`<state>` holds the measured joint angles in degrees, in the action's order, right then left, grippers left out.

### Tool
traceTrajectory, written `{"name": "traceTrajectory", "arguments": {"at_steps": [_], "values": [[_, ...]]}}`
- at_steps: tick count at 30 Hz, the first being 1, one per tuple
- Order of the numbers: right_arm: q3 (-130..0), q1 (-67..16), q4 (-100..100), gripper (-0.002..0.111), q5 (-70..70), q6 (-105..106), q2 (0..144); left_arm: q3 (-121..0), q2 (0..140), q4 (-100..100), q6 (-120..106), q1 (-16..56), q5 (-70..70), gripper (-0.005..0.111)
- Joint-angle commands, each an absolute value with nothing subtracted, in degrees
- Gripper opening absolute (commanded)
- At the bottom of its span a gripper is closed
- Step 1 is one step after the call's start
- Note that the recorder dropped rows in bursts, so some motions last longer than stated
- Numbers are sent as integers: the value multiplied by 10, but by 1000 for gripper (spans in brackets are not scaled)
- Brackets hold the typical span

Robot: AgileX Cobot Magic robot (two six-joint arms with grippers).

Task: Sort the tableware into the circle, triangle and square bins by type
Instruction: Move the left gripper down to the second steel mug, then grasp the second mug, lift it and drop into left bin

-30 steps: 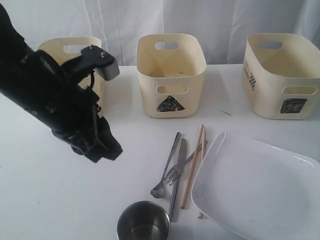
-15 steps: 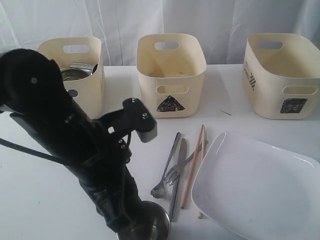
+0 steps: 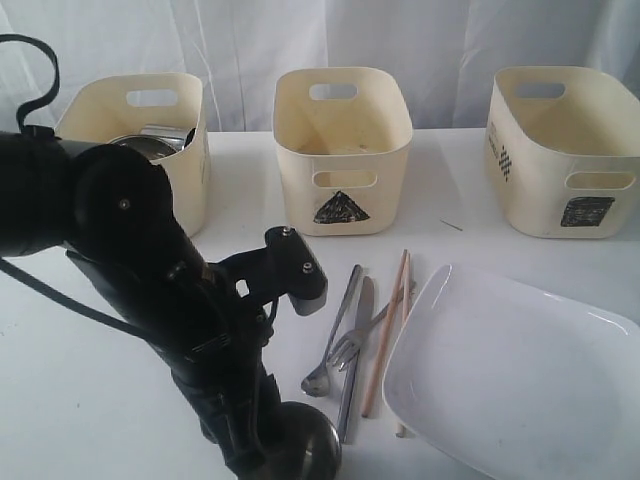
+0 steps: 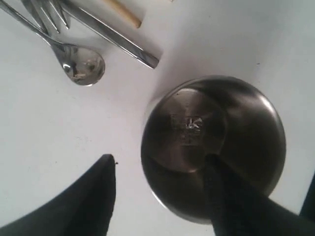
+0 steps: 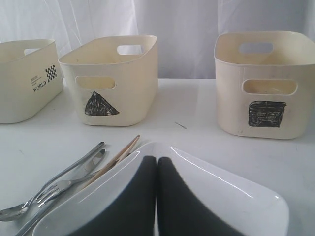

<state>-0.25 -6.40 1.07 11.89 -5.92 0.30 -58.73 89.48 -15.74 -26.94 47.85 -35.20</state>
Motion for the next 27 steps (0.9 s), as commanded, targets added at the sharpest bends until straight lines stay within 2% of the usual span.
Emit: {"name": "traceTrajectory", "arguments": {"at_steps": [1,12,14,20,27], "values": [[0,-63,8,0,117,-62,0,-584,908,-161,-257,481,-355,58],[0,-63,8,0,117,-62,0,-584,954,-162,-257,481,-339,57],[0,-63,8,0,117,-62,0,-584,960,-162,-255,481,-338,50],[0,-63,8,0,117,-62,0,-584,964,-157,-253,481,-327,0],[0,-63,8,0,117,-62,0,-588,935,-35,-189,481,-389,0]]}}
